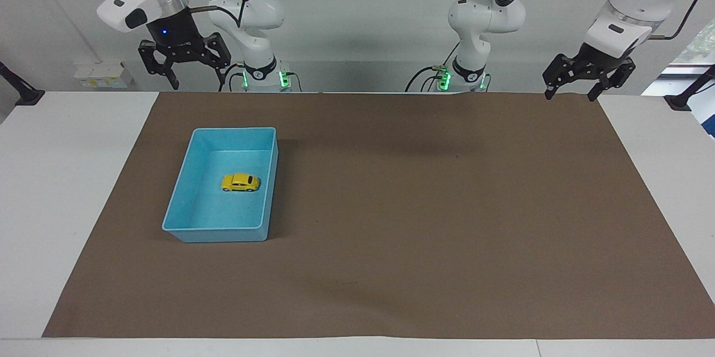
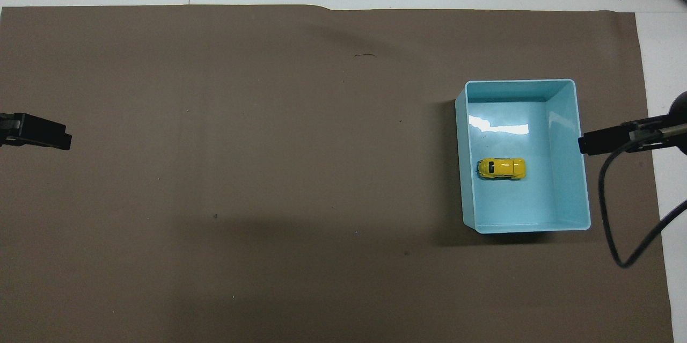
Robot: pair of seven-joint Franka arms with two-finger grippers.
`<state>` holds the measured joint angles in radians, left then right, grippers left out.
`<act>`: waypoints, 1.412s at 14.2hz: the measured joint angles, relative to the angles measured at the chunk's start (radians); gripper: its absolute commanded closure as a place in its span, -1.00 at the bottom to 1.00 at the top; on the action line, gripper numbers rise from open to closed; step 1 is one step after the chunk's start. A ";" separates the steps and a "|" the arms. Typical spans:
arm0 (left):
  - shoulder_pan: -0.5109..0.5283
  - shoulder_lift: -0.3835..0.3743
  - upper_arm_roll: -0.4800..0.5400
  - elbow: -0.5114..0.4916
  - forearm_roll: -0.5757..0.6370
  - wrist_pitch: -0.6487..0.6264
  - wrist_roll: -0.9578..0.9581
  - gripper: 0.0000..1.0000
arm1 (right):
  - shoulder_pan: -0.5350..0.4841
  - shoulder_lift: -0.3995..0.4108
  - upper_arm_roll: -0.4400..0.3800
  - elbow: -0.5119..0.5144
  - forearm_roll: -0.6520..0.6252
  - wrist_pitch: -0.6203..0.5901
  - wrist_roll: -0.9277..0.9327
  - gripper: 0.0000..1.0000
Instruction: Wind up and store yellow beetle car
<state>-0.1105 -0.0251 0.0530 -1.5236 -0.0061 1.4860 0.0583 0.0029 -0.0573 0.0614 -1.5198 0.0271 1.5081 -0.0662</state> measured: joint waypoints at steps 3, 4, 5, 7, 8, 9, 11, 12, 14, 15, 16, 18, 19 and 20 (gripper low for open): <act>0.000 0.000 0.000 0.000 0.000 0.000 0.000 -1.00 | 0.017 0.000 -0.015 0.000 0.000 0.000 0.000 -1.00; 0.000 0.000 0.000 0.000 0.000 0.000 0.000 -1.00 | 0.025 0.000 -0.028 0.000 0.000 0.000 0.000 -1.00; 0.000 0.000 0.000 0.000 0.000 0.000 0.000 -1.00 | 0.035 0.000 -0.040 0.000 0.000 0.000 0.000 -1.00; 0.000 0.000 0.000 0.000 0.000 0.000 0.000 -1.00 | 0.047 0.000 -0.055 0.000 0.000 0.000 0.000 -1.00; 0.000 0.000 0.000 0.000 0.000 0.000 0.000 -1.00 | 0.047 0.000 -0.057 0.000 0.000 0.000 0.000 -1.00; 0.000 0.000 0.000 0.000 0.000 0.000 0.000 -1.00 | 0.047 0.000 -0.059 0.000 0.000 0.000 0.000 -1.00; 0.000 0.000 0.000 0.000 0.000 0.000 0.000 -1.00 | 0.043 0.000 -0.066 0.000 0.000 0.000 0.000 -1.00; 0.000 0.000 0.000 0.000 0.000 0.000 0.000 -1.00 | 0.041 0.000 -0.070 0.000 0.000 0.000 0.000 -1.00; 0.000 0.000 0.000 0.000 0.000 0.000 0.000 -1.00 | 0.037 0.000 -0.075 0.000 0.000 0.000 0.000 -1.00; 0.000 0.000 0.000 0.000 0.000 0.000 0.000 -1.00 | 0.036 0.000 -0.075 0.000 0.000 0.000 0.000 -1.00; 0.000 0.000 0.000 0.000 0.000 0.000 0.000 -1.00 | 0.036 0.000 -0.074 0.000 0.000 0.000 0.000 -1.00; 0.000 0.000 0.000 0.000 0.000 0.000 0.000 -1.00 | 0.036 0.000 -0.075 0.000 0.000 0.000 0.000 -1.00; 0.000 0.000 0.000 0.000 0.000 0.000 0.000 -1.00 | 0.036 0.000 -0.075 0.000 0.000 0.000 0.000 -1.00; 0.000 0.000 0.000 0.000 0.000 0.000 0.000 -1.00 | 0.036 0.000 -0.074 0.000 0.000 0.000 0.000 -1.00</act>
<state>-0.1105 -0.0251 0.0530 -1.5236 -0.0061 1.4860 0.0582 0.0388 -0.0573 -0.0131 -1.5198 0.0273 1.5081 -0.0662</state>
